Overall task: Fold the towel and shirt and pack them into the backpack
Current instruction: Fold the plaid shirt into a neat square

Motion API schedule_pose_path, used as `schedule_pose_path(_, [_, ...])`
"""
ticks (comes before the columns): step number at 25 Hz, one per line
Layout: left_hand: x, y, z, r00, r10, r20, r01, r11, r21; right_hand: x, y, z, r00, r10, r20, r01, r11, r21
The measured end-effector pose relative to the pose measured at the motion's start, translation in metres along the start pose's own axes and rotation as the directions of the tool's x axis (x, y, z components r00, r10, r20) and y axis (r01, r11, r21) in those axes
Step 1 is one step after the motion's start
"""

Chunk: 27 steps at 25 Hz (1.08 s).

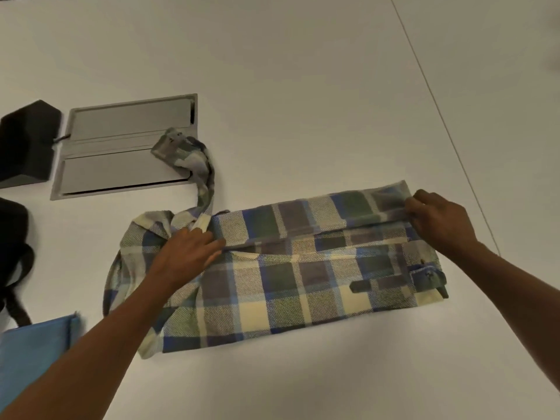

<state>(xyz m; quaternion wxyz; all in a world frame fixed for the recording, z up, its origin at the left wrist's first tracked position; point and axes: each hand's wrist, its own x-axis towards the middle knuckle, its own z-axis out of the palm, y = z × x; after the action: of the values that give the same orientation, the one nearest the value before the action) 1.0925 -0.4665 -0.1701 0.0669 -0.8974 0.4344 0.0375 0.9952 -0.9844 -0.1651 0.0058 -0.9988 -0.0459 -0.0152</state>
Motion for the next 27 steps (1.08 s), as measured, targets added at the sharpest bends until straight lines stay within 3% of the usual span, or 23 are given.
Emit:
schedule_pose_path(3, [-0.018,0.008,0.005,0.999,-0.046,-0.002,0.046,0.998,0.031,-0.022,-0.007,0.004,0.999,-0.026,0.019,0.026,1.000,-0.012])
schedule_pose_path(10, [-0.027,0.036,0.033,0.946,-0.318,0.059,0.309,0.943,0.126,-0.042,-0.016,0.021,0.972,-0.109,0.209,0.111,0.994,0.000])
schedule_pose_path(16, [-0.035,0.042,0.035,0.914,-0.370,0.165,0.351,0.927,0.132,-0.053,-0.011,0.018,0.974,-0.058,0.218,0.064,0.998,-0.023])
schedule_pose_path(18, [-0.035,0.048,0.026,0.895,-0.396,0.206,0.378,0.918,0.122,-0.051,-0.015,0.018,0.986,-0.042,0.160,0.037,0.999,0.034])
schedule_pose_path(22, [-0.006,0.068,-0.002,0.910,-0.412,0.053,0.415,0.908,-0.054,-0.016,-0.059,0.008,0.999,0.051,-0.007,-0.046,0.956,0.289])
schedule_pose_path(25, [0.045,0.091,-0.001,0.932,-0.363,-0.004,0.336,0.866,-0.371,0.024,-0.121,0.019,0.991,0.105,0.083,-0.132,0.875,0.466])
schedule_pose_path(27, [0.078,0.103,0.011,0.935,-0.352,0.048,0.335,0.829,-0.447,0.045,-0.162,0.036,0.984,0.071,0.163,-0.148,0.833,0.533])
